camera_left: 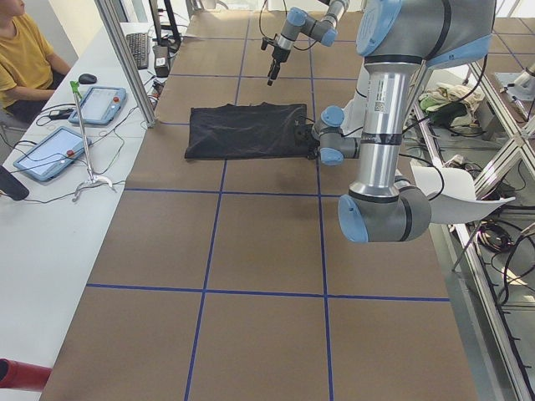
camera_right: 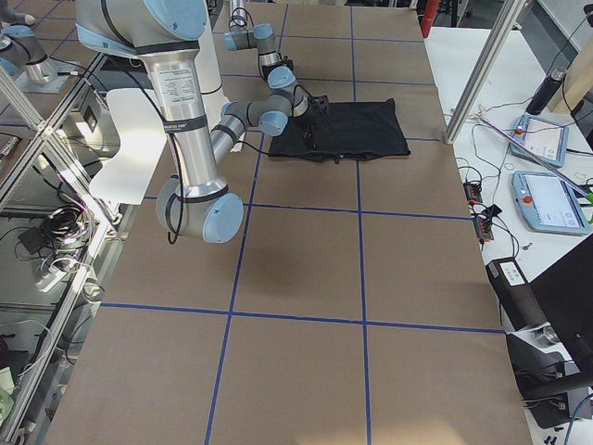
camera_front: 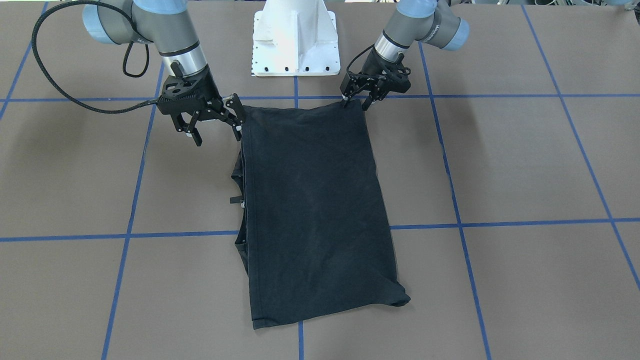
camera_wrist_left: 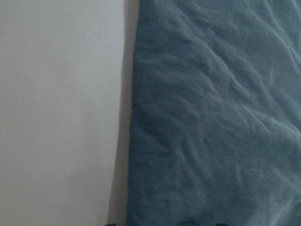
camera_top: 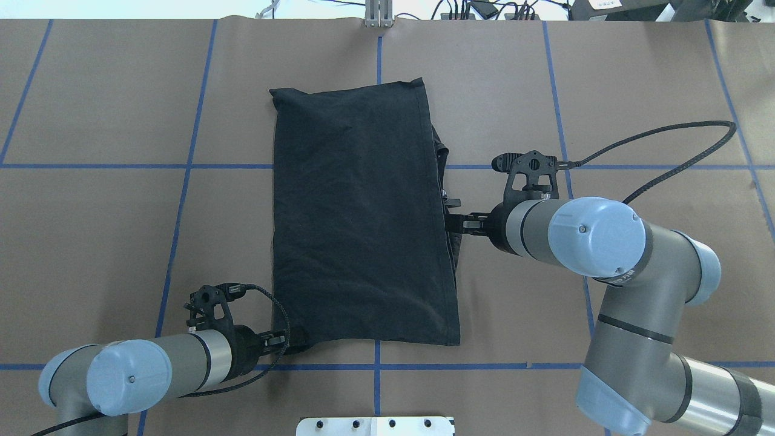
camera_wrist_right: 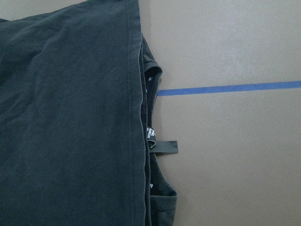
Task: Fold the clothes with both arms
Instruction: 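Slide the right gripper along the shirt's side edge toward the robot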
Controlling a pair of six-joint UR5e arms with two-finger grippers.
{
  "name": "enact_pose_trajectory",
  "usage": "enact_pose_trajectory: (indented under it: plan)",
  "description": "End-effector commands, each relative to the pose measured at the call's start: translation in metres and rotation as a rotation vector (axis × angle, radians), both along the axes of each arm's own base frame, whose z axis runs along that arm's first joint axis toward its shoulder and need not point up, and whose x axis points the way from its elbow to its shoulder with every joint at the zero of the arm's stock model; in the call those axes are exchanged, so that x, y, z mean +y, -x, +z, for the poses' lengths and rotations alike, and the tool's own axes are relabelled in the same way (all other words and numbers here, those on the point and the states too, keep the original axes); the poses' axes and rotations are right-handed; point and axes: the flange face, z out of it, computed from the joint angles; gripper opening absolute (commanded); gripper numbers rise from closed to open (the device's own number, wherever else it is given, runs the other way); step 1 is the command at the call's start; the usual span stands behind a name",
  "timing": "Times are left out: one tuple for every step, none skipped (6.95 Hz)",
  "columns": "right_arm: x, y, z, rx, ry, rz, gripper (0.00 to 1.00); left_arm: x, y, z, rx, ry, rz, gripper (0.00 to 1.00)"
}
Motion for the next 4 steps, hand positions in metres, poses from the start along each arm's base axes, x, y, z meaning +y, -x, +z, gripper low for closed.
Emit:
enact_pose_trajectory:
  plan:
    - [0.0005,0.0006,0.0001,0.001,-0.001,-0.001,1.0,0.0008,-0.0007,-0.0011,0.005,0.001,0.001,0.42]
    - [0.0,0.0001,0.0003,0.002,-0.001,-0.002,1.0,0.0008,-0.0007,-0.0011,0.005,0.001,0.001,0.21]
    - [0.0005,0.0006,0.0003,0.003,-0.002,-0.002,1.0,0.001,-0.0003,-0.0019,0.006,0.0,0.003,0.0]
    - [0.001,0.0016,0.001,0.004,-0.001,-0.003,1.0,0.0002,0.0007,-0.0018,0.006,-0.001,0.0,0.0]
